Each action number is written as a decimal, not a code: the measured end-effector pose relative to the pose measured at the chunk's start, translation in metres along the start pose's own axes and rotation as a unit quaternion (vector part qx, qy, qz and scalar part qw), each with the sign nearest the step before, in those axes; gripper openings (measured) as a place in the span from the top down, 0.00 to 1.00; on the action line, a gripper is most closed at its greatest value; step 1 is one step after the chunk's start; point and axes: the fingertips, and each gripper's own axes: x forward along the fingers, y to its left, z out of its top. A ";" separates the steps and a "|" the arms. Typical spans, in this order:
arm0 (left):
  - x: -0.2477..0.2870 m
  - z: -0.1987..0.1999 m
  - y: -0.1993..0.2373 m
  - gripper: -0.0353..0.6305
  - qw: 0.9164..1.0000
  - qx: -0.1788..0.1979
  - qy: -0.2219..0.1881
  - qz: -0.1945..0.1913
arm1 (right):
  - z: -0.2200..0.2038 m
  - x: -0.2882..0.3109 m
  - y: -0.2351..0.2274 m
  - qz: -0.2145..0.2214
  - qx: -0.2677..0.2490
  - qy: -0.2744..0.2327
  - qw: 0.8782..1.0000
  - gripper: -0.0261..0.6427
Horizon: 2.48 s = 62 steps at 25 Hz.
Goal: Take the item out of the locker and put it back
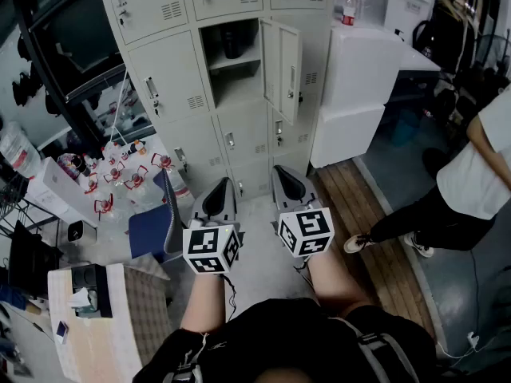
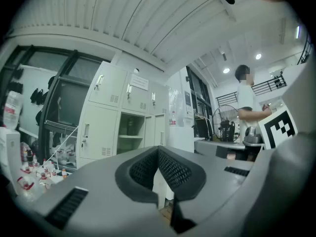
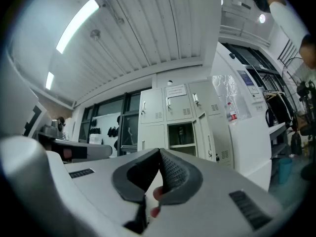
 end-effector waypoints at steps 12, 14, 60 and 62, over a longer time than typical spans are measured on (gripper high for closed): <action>0.013 -0.006 -0.066 0.93 1.000 0.008 0.009 0.022 | 0.003 -0.034 -0.045 0.039 0.014 0.013 0.999 0.94; 0.014 -0.008 -0.073 0.93 1.000 0.011 0.012 0.026 | 0.005 -0.036 -0.051 0.040 0.013 0.013 0.999 0.94; 0.385 0.007 0.231 0.93 0.999 0.014 -0.017 -0.041 | -0.036 0.426 -0.125 -0.029 0.003 -0.006 1.000 0.94; 0.399 0.006 0.242 0.93 0.999 0.009 -0.014 -0.047 | -0.041 0.441 -0.130 -0.034 0.014 0.000 0.999 0.94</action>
